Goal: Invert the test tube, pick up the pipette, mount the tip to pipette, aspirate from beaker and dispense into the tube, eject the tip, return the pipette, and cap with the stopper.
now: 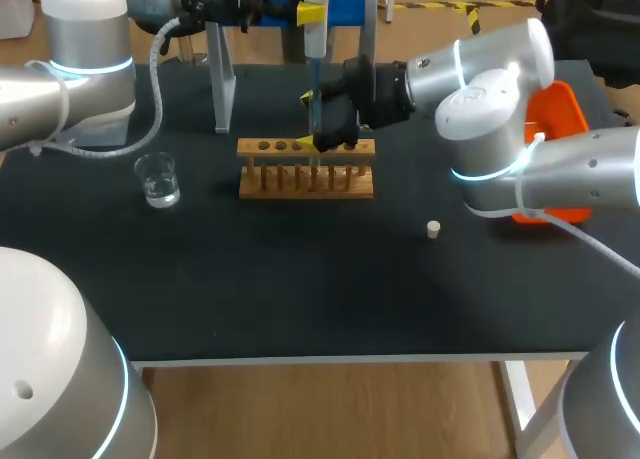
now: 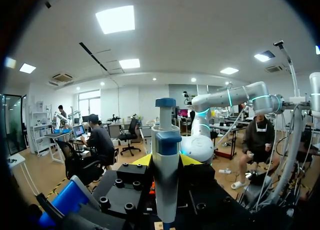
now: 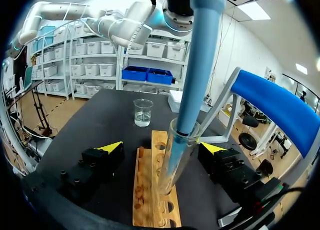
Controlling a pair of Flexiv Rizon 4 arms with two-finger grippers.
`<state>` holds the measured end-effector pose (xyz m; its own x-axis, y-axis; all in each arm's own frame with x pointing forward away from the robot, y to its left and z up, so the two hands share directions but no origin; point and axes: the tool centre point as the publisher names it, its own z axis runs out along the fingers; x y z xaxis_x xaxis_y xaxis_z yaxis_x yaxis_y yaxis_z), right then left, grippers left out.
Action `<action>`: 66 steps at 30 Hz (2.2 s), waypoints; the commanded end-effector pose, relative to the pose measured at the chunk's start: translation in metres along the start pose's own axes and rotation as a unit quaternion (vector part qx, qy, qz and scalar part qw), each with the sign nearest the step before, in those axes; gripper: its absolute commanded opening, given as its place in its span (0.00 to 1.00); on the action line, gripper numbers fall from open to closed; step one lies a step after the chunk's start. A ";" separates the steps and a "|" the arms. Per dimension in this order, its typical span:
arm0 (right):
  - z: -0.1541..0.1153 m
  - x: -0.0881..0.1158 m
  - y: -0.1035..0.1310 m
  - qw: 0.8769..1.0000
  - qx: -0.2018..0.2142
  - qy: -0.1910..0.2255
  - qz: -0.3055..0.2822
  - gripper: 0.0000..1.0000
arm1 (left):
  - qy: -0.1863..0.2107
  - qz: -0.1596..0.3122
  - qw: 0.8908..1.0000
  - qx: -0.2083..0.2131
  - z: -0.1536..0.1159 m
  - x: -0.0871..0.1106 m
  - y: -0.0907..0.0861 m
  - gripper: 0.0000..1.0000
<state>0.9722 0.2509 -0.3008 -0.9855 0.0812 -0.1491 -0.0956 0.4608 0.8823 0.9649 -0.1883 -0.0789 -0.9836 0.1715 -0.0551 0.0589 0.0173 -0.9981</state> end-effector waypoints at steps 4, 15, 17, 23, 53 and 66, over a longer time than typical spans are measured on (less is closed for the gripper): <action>0.002 0.000 0.000 1.000 0.000 -0.001 0.000 1.00 | 0.001 0.000 1.000 0.000 -0.001 0.000 0.000 0.00; 0.002 0.000 0.000 1.000 0.000 -0.001 0.000 1.00 | 0.002 0.001 1.000 -0.001 0.000 0.000 -0.002 0.00; 0.002 0.000 0.000 1.000 0.000 -0.001 0.000 1.00 | 0.002 0.001 1.000 -0.002 0.000 0.000 -0.003 0.00; 0.002 0.000 0.000 1.000 0.000 -0.001 0.000 1.00 | 0.003 0.004 1.000 -0.007 0.001 0.001 -0.008 0.00; 0.002 0.000 0.000 1.000 0.000 -0.001 0.000 1.00 | 0.001 0.012 0.999 -0.031 0.010 0.005 -0.027 0.00; 0.002 0.000 0.000 1.000 0.000 -0.001 0.000 1.00 | -0.002 0.018 0.999 -0.040 0.014 0.009 -0.036 0.00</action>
<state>0.9719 0.2520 -0.3012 -0.9850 0.0840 -0.1506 -0.0955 0.4613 0.8821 0.9552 -0.2011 -0.0475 -0.9800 0.1769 -0.0908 0.1068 0.0829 -0.9908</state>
